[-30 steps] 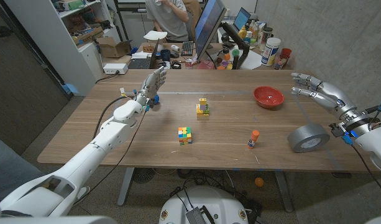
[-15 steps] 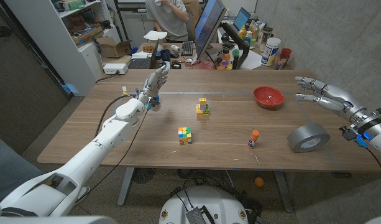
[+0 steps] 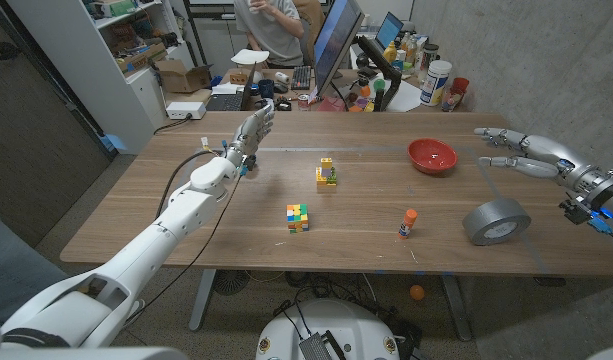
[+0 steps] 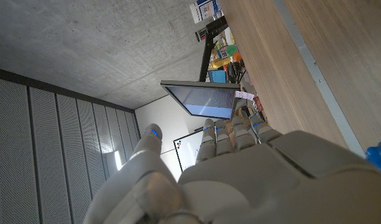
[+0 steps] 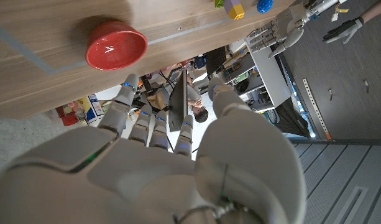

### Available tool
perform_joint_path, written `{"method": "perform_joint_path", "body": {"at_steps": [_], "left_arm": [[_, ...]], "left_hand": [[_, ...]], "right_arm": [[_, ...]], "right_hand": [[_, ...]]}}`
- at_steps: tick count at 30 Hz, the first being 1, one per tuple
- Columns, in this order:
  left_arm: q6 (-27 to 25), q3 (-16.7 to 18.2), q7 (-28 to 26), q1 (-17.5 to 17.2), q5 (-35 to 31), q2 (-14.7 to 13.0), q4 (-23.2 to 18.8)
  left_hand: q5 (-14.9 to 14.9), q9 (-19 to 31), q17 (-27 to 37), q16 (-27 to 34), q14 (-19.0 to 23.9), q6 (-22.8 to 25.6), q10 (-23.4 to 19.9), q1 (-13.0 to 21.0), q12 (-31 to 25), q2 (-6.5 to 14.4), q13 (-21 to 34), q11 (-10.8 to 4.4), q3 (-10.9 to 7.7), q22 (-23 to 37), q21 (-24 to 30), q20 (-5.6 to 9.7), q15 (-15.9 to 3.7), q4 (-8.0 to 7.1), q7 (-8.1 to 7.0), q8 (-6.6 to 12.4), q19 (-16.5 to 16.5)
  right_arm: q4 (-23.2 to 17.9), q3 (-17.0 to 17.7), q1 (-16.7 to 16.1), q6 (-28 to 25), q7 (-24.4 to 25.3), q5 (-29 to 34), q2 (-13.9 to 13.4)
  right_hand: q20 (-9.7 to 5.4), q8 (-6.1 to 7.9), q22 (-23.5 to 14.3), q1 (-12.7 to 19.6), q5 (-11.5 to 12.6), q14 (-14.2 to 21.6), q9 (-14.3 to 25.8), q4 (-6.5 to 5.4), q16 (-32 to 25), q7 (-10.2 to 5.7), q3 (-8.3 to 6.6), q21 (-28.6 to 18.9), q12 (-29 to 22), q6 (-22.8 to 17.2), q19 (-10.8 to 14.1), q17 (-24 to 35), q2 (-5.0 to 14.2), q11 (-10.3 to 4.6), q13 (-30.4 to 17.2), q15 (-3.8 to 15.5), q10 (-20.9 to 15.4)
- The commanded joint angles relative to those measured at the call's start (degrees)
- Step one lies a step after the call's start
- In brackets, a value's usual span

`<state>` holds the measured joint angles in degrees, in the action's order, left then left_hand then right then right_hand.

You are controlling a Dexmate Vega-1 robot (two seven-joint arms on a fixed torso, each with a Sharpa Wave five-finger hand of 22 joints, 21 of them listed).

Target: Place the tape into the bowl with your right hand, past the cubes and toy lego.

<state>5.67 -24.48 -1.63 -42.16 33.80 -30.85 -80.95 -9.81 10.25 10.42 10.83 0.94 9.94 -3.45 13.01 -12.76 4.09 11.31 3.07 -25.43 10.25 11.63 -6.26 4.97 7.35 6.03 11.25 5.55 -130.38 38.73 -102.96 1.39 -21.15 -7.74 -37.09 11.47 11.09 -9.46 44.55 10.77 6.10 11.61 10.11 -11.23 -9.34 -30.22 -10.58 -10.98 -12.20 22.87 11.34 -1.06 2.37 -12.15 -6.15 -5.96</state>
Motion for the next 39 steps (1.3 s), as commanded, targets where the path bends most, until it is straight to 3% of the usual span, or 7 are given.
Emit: {"method": "perform_joint_path", "body": {"at_steps": [1,17,33,39], "left_arm": [[-1.3,-0.4,-2.6,0.3,-2.8,-0.6,-1.6],[-1.4,-1.3,-1.8,1.7,-3.0,0.5,-0.5],[-2.2,-2.1,-1.8,2.2,-4.0,0.6,-0.6],[-2.1,-2.4,-1.6,2.5,-4.1,1.0,-0.5]], "left_hand": [[-0.1,0.2,0.0,0.4,0.5,0.6,-0.3,0.4,-0.4,0.1,0.2,-0.11,-0.1,0.3,-0.1,-0.49,0.15,0.16,-0.09,0.18,0.3],[-0.1,0.2,0.1,0.3,0.6,0.6,-0.4,0.4,-0.3,0.1,0.2,-0.11,-0.06,0.3,-0.2,-0.98,0.05,0.13,-0.11,0.03,0.6],[-0.1,0.2,0.1,0.3,0.5,0.6,-0.5,0.3,-0.3,0.0,0.2,-0.22,-0.02,0.3,-0.2,-1.3,0.21,0.1,-0.14,-0.04,0.8],[-0.1,0.2,0.1,0.2,0.5,0.6,-0.7,0.3,-0.3,0.0,0.3,-0.16,0.0,0.3,-0.2,-1.6,0.25,0.08,-0.17,-0.07,0.9]], "right_arm": [[-4.5,4.3,-0.4,-4.7,-6.5,7.2,-0.7],[-9.3,5.0,-1.6,-3.9,-9.3,22.6,2.7],[-9.9,6.8,-0.7,-2.7,-16.7,26.4,3.8],[-10.0,8.1,-0.2,-2.0,-20.9,28.3,1.9]], "right_hand": [[0.51,0.35,-0.3,1.0,-0.1,-1.2,0.1,-0.03,0.3,-0.13,-0.84,0.0,0.2,-0.2,-0.1,0.3,0.04,0.07,-0.1,-0.25,1.3],[0.48,0.08,-0.3,2.1,-0.1,-1.7,0.2,-0.15,0.0,-0.29,-1.63,-0.2,0.1,0.8,0.1,0.5,-0.03,-0.13,-0.2,-0.01,2.3],[0.5,-0.73,-0.3,3.1,-0.2,-2.6,0.4,-0.37,-0.1,0.86,-2.37,-0.4,0.4,4.8,0.6,0.7,-0.57,-0.18,-0.3,-0.55,5.5],[0.67,-0.85,-0.3,3.5,-0.2,-2.9,0.5,-0.4,-0.1,1.41,-2.66,-0.2,0.4,6.7,0.4,0.6,-0.83,-0.14,-0.3,-1.74,6.5]]}}
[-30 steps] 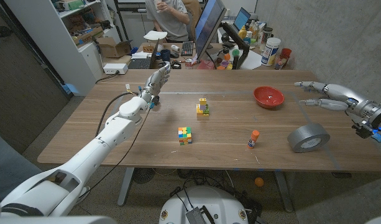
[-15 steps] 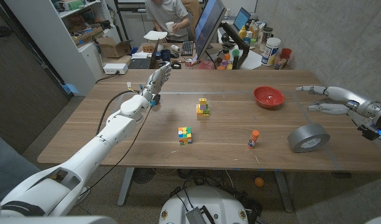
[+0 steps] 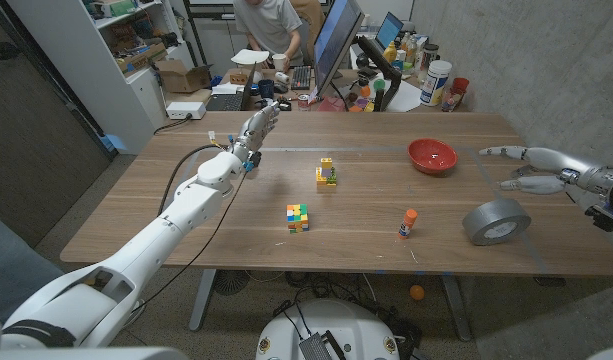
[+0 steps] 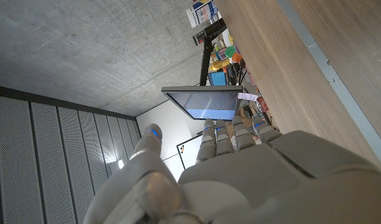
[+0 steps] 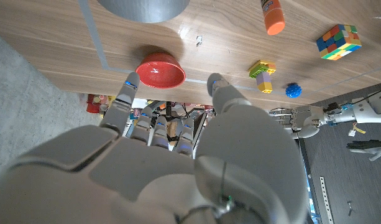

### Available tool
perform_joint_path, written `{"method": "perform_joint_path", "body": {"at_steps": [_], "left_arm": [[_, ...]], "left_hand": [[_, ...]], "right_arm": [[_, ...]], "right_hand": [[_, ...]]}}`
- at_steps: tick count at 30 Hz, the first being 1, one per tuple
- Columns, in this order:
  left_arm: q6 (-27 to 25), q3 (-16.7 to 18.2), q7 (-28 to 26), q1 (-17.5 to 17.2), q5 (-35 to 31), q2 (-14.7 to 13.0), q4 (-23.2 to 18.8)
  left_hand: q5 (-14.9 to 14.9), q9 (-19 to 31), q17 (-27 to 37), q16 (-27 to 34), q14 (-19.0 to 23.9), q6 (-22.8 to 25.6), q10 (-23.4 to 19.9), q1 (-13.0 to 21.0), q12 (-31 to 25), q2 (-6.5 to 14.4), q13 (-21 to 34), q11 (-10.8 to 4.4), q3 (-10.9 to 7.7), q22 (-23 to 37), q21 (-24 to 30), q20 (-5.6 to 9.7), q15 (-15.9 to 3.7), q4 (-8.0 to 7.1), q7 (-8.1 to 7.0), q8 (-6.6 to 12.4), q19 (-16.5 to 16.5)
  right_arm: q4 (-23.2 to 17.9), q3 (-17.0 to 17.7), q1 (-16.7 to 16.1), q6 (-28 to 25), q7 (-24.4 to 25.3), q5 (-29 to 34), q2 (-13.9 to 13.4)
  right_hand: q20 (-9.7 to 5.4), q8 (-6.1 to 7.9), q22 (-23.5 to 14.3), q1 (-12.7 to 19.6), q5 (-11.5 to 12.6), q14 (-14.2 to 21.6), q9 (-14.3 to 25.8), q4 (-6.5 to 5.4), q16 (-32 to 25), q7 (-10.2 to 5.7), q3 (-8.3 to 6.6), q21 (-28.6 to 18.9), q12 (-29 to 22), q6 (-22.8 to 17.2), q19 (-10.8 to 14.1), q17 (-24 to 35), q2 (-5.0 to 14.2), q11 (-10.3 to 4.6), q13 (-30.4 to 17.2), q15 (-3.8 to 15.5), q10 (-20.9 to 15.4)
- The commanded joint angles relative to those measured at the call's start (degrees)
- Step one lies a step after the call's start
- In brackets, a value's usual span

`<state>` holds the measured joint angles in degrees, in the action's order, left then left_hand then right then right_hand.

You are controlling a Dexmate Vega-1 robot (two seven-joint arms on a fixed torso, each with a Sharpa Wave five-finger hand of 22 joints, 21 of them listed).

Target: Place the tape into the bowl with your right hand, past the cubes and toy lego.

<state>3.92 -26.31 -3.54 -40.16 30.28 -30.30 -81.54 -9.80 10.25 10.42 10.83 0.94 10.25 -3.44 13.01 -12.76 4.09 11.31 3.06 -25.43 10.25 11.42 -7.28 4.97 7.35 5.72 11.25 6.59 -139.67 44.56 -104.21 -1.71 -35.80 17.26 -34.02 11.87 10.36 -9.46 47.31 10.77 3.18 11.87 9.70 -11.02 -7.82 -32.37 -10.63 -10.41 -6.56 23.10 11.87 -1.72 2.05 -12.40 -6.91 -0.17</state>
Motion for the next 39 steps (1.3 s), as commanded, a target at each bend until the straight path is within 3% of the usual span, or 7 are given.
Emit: {"method": "perform_joint_path", "body": {"at_steps": [1,7,15,22,32,39], "left_arm": [[-0.4,-0.6,0.2,0.6,-0.7,0.5,0.1],[-0.5,-0.7,0.4,0.7,-0.5,0.9,0.5],[-0.6,-0.4,-0.2,0.3,-0.2,1.0,0.2],[-0.7,-0.3,-0.6,0.0,-0.2,1.0,-0.2],[-1.0,-0.8,-0.5,0.1,-0.3,1.2,0.2],[-1.1,-0.7,-0.4,0.1,-0.2,1.2,0.4]], "left_hand": [[-0.1,0.2,0.1,0.3,0.6,0.3,-0.7,0.3,-0.3,0.0,0.3,-0.07,0.0,0.3,0.0,-0.57,0.24,0.09,0.13,-0.08,-0.1],[-0.1,0.2,0.1,0.3,0.7,0.4,-0.8,0.3,-0.3,0.0,0.3,0.07,0.02,0.3,0.0,-0.54,0.15,0.07,-0.03,-0.09,-0.1],[-0.1,0.2,0.1,0.3,0.8,0.4,-0.9,0.2,-0.3,0.0,0.3,-0.04,0.04,0.3,0.0,-0.55,0.19,0.06,-0.03,-0.11,0.0],[-0.1,0.3,0.1,0.3,0.9,0.6,-1.0,0.2,-0.3,0.0,0.3,-0.19,0.05,0.3,0.0,-0.6,0.24,0.05,-0.11,-0.07,0.0],[-0.1,0.3,0.1,0.4,1.3,0.9,-1.4,0.2,-0.4,0.0,0.3,-0.9,0.05,0.3,0.1,-0.51,-0.49,0.05,-0.27,0.0,-0.2],[-0.1,0.3,0.1,0.4,1.4,1.0,-1.4,0.2,-0.4,0.0,0.3,-0.79,0.05,0.3,0.1,-0.56,-0.49,0.06,-0.38,0.0,-0.2]], "right_arm": [[-0.7,2.5,1.2,1.4,-7.0,3.6,-1.5],[-1.7,3.2,2.2,3.5,-10.9,9.6,-3.5],[-1.3,2.1,4.2,6.2,-14.0,15.8,-3.8],[-0.3,0.8,5.3,7.6,-16.5,18.8,-3.8],[-1.9,-0.3,6.1,6.9,-20.1,22.1,-2.9],[-2.5,-2.1,6.9,4.0,-24.9,23.9,-4.4]], "right_hand": [[0.3,-0.15,-0.3,0.8,-0.2,-0.1,0.3,0.02,-0.3,-0.08,-0.54,-0.2,-0.2,1.3,0.2,0.1,-0.2,0.22,-0.1,-1.03,0.9],[0.47,0.09,-0.3,1.3,-0.2,-1.1,0.4,0.05,0.0,-0.17,-0.88,0.1,-0.3,2.3,-0.6,0.1,-0.46,-0.72,-0.1,-1.34,1.8],[0.65,0.76,-0.3,1.0,-0.3,-3.7,0.5,-0.39,0.4,-0.47,-0.99,1.0,-0.8,2.2,-4.4,0.2,-1.07,-1.16,-0.2,-1.26,1.9],[0.66,0.73,-0.3,0.8,-0.2,-4.8,0.6,-0.62,0.3,-0.02,-1.06,1.0,-0.6,2.8,-6.2,0.2,-1.27,-1.17,-0.2,-1.38,3.0],[0.71,-0.07,-0.4,-0.3,-0.1,-4.7,0.5,-1.0,-0.3,1.09,-0.8,0.7,-0.6,6.9,-8.3,0.3,-2.17,-0.9,-0.2,-1.76,4.7],[0.7,-0.42,-0.5,-1.3,0.1,-4.6,0.5,-1.27,-0.6,2.11,-0.5,0.4,-0.6,10.8,-9.3,0.3,-2.9,-0.76,-0.4,-1.66,6.3]]}}
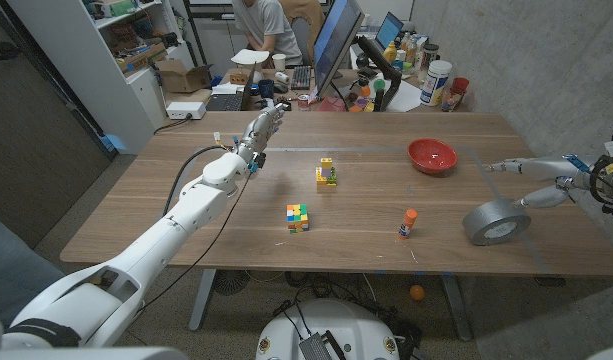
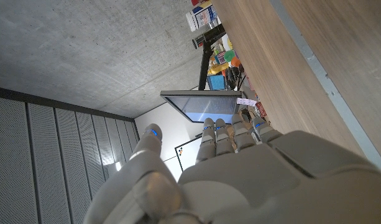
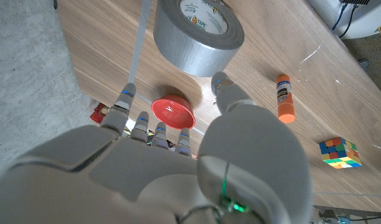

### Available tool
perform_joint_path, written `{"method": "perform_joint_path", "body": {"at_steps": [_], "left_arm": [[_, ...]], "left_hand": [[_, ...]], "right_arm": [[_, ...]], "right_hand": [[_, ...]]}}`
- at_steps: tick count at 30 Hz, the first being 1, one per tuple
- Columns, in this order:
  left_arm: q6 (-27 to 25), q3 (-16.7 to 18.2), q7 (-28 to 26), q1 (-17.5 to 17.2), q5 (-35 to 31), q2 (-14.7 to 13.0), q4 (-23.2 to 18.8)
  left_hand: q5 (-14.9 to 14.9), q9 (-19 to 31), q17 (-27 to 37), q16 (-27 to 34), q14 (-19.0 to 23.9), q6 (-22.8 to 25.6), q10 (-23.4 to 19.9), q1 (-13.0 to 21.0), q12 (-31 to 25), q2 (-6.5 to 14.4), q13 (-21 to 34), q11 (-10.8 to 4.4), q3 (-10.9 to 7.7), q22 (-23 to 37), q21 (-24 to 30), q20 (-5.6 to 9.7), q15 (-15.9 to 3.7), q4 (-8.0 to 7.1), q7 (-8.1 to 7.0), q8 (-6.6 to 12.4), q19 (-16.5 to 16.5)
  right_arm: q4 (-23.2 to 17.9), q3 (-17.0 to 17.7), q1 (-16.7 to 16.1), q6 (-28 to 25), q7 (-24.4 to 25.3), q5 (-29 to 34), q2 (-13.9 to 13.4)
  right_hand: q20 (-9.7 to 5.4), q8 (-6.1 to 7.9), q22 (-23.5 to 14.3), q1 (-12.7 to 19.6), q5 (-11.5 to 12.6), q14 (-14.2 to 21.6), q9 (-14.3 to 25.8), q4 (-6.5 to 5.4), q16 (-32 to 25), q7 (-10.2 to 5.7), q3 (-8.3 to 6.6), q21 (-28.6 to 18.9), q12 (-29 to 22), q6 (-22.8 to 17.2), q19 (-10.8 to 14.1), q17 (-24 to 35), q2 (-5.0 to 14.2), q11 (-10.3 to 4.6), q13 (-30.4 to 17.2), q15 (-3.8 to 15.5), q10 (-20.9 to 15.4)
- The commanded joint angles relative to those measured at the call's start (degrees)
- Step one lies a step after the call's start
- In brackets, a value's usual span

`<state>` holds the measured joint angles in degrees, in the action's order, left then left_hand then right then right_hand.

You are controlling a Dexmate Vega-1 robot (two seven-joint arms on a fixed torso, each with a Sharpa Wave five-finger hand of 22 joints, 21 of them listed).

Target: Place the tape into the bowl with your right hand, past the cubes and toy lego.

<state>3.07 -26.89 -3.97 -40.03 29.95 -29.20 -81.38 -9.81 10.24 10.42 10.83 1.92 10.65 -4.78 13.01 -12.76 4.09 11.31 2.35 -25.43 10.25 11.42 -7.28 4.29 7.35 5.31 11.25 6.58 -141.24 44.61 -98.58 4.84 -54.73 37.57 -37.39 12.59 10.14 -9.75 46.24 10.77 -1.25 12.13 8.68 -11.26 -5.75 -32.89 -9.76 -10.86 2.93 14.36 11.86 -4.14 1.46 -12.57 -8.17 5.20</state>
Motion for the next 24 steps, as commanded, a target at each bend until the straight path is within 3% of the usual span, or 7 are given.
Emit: {"method": "perform_joint_path", "body": {"at_steps": [1,15,24], "left_arm": [[-0.3,-0.2,0.1,-0.1,0.2,0.1,0.3],[-0.8,0.0,-0.4,0.1,-0.2,-0.5,-0.8],[-1.9,1.1,-2.1,-1.5,0.2,-1.7,-2.9]], "left_hand": [[-0.1,0.3,0.1,0.4,0.4,0.6,-0.1,0.2,-0.4,0.0,0.3,-0.12,0.05,0.3,0.1,-0.57,0.21,0.06,0.01,0.01,-0.2],[-0.1,0.3,0.1,0.4,0.4,0.6,-0.1,0.2,-0.3,0.0,0.3,0.11,0.06,0.3,0.2,-0.75,0.32,0.07,-0.15,-0.05,-0.2],[-0.1,0.3,0.1,0.3,0.5,0.6,-0.3,0.2,-0.3,0.0,0.3,0.11,0.07,0.3,0.1,-0.76,0.33,0.07,-0.28,-0.1,-0.1]], "right_arm": [[-0.9,-2.4,1.3,-2.3,-5.6,3.9,-0.8],[0.9,-5.8,3.1,-3.1,-3.6,5.6,-1.4],[1.3,-6.7,1.4,-3.8,-2.6,6.8,-1.0]], "right_hand": [[-0.02,-0.17,-0.2,-0.2,0.1,-0.1,0.2,-0.26,-0.4,0.03,0.02,-0.5,-0.1,1.3,-0.5,0.3,-0.49,-0.09,-0.2,-0.37,0.9],[-0.03,0.33,-0.2,-0.5,0.2,-0.3,0.2,-0.31,-0.4,-0.19,0.11,-0.6,-0.5,1.2,-0.8,0.3,-0.75,-0.33,-0.3,-0.47,0.6],[-0.01,0.95,-0.2,-1.0,0.3,-0.1,0.2,-0.47,-0.6,-0.48,0.17,-0.7,-0.9,0.1,-0.9,0.3,-0.81,-0.4,-0.4,-0.59,-0.1]]}}
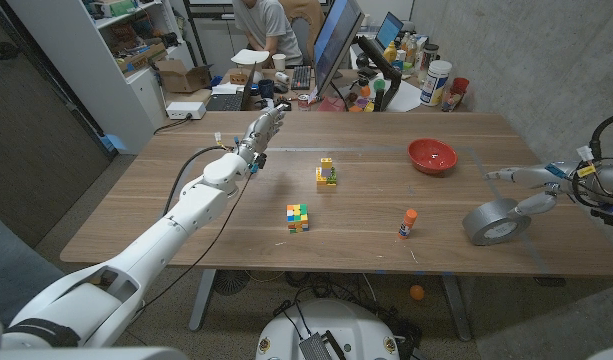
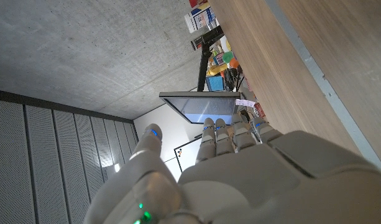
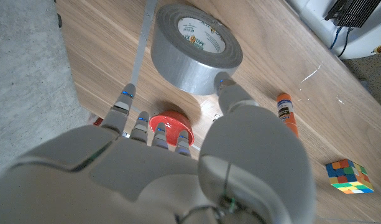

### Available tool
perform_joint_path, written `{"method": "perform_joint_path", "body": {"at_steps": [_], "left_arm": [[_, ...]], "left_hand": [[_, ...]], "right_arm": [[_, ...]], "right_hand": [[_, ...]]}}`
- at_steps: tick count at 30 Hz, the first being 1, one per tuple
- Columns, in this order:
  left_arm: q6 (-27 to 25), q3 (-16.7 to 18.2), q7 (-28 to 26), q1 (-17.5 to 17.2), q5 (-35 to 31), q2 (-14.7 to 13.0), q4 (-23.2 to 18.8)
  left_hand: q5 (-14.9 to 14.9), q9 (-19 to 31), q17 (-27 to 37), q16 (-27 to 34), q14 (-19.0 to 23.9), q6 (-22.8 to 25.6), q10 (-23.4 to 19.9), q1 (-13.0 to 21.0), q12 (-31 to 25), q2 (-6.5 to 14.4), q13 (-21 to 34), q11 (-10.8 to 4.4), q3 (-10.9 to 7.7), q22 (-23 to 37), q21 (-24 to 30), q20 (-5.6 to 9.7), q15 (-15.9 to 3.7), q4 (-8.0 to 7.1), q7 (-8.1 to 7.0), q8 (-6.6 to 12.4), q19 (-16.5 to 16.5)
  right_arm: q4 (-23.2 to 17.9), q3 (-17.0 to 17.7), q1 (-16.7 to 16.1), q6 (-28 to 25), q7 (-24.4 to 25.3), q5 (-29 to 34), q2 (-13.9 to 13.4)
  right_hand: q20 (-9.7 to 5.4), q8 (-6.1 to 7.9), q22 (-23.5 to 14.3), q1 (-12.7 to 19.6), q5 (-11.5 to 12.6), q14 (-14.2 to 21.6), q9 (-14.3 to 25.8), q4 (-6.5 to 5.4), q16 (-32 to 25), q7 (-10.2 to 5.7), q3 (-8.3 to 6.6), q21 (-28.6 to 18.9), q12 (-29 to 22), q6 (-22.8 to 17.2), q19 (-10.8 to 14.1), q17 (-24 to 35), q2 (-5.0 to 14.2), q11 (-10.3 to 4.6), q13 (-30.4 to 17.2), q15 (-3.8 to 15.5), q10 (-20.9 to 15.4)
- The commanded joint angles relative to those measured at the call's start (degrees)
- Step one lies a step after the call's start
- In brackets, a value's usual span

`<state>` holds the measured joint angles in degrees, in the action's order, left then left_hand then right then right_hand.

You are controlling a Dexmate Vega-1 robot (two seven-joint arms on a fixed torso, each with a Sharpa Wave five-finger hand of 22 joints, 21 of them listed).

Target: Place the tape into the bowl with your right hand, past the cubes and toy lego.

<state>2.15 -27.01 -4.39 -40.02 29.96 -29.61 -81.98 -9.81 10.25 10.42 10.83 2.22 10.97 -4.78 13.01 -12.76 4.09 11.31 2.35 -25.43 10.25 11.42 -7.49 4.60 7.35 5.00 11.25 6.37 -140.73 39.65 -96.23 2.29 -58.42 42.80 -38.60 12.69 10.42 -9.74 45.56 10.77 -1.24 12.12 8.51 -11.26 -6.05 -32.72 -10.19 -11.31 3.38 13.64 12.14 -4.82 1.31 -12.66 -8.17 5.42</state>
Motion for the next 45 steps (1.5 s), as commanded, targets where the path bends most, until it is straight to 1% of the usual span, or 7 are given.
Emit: {"method": "perform_joint_path", "body": {"at_steps": [1,12,21,38,41,44,45], "left_arm": [[-1.0,1.3,-1.8,-1.6,0.2,-1.3,-2.5],[-1.5,1.2,-1.4,-1.6,0.3,-1.7,-3.0],[-3.0,1.4,-2.3,-3.1,1.0,-2.2,-4.1],[-4.0,1.6,-3.2,-4.4,1.6,-2.7,-5.3],[-4.0,1.8,-3.6,-4.7,1.5,-2.9,-5.6],[-3.9,2.0,-3.8,-4.9,1.8,-2.9,-5.8],[-3.9,2.0,-3.8,-5.0,1.8,-2.8,-5.9]], "left_hand": [[-0.1,0.3,0.1,0.3,0.2,0.3,-0.3,0.2,-0.3,0.0,0.3,0.09,0.07,0.3,0.1,-0.57,-0.01,0.07,0.06,-0.1,0.1],[-0.1,0.3,0.1,0.4,0.4,0.5,-0.6,0.2,-0.4,0.0,0.3,0.11,0.08,0.3,0.2,-0.53,0.16,0.07,-0.02,-0.06,0.1],[-0.1,0.3,0.1,0.4,0.6,0.5,-0.8,0.2,-0.4,0.0,0.3,0.15,0.09,0.3,0.2,-0.72,0.38,0.06,-0.08,-0.07,0.1],[-0.1,0.3,0.1,0.4,0.7,0.6,-0.9,0.1,-0.4,0.0,0.4,0.13,0.11,0.3,0.2,-0.87,0.56,0.04,-0.09,-0.1,0.2],[-0.1,0.3,0.1,0.3,0.7,0.6,-1.0,0.1,-0.4,0.0,0.4,0.0,0.11,0.3,0.2,-0.86,0.58,0.03,-0.11,-0.11,0.2],[-0.1,0.3,0.1,0.3,0.8,0.6,-1.0,0.1,-0.4,0.0,0.4,0.13,0.11,0.3,0.2,-0.89,0.59,0.03,-0.2,-0.09,0.1],[-0.1,0.3,0.1,0.4,0.8,0.6,-1.0,0.1,-0.3,0.0,0.4,0.18,0.11,0.3,0.2,-0.93,0.74,0.03,-0.17,-0.09,0.2]], "right_arm": [[0.8,-1.8,-1.1,-1.3,1.2,1.4,0.3],[2.6,-3.1,-1.8,-1.5,3.0,0.6,-0.6],[4.6,-4.1,-2.2,-2.9,4.7,0.7,-1.3],[9.1,-7.1,-2.8,-4.2,10.8,-2.3,-3.8],[9.4,-7.0,-3.3,-4.3,12.5,-2.6,-3.6],[9.7,-7.0,-3.8,-3.8,14.5,-2.8,-3.4],[9.9,-7.0,-3.8,-3.8,14.6,-3.1,-3.7]], "right_hand": [[-0.11,0.72,-0.2,-0.3,0.3,0.0,0.2,-0.33,-0.7,-0.18,0.01,-0.3,-0.5,-0.4,-0.1,0.1,-0.14,-0.22,-0.3,-0.57,-0.3],[-0.13,1.03,-0.3,-0.7,0.4,0.7,0.1,-0.52,-1.0,-0.15,-0.03,-0.5,-0.9,-0.9,0.1,0.1,-0.02,-0.51,-0.3,-0.12,-1.1],[-0.18,1.83,-0.3,-0.9,0.5,1.5,0.1,-0.57,-1.3,-0.45,-0.26,-0.8,-1.6,-2.9,0.6,0.1,0.3,-0.52,-0.4,0.23,-2.8],[-0.28,2.78,-0.5,-0.9,0.4,4.0,0.0,-0.47,-2.2,-0.81,-0.78,-1.5,-2.4,-6.0,2.5,-0.1,0.83,-1.53,-0.4,1.65,-5.5],[-0.54,3.45,-0.6,-0.2,0.5,6.2,0.0,-0.16,-2.9,-1.48,-1.44,-2.4,-2.8,-8.5,5.4,-0.2,1.59,-2.21,-0.4,2.65,-7.2],[-0.95,5.09,-0.7,2.1,0.2,11.0,0.2,0.66,-4.0,-2.23,-2.46,-5.4,-4.1,-15.0,15.9,-0.4,2.51,-3.63,-0.8,4.59,-11.8],[-1.24,5.48,-0.7,2.6,0.2,12.0,0.3,0.69,-4.3,-2.36,-2.61,-6.1,-4.3,-16.5,18.2,-0.3,2.81,-4.33,-0.9,5.09,-12.5]]}}
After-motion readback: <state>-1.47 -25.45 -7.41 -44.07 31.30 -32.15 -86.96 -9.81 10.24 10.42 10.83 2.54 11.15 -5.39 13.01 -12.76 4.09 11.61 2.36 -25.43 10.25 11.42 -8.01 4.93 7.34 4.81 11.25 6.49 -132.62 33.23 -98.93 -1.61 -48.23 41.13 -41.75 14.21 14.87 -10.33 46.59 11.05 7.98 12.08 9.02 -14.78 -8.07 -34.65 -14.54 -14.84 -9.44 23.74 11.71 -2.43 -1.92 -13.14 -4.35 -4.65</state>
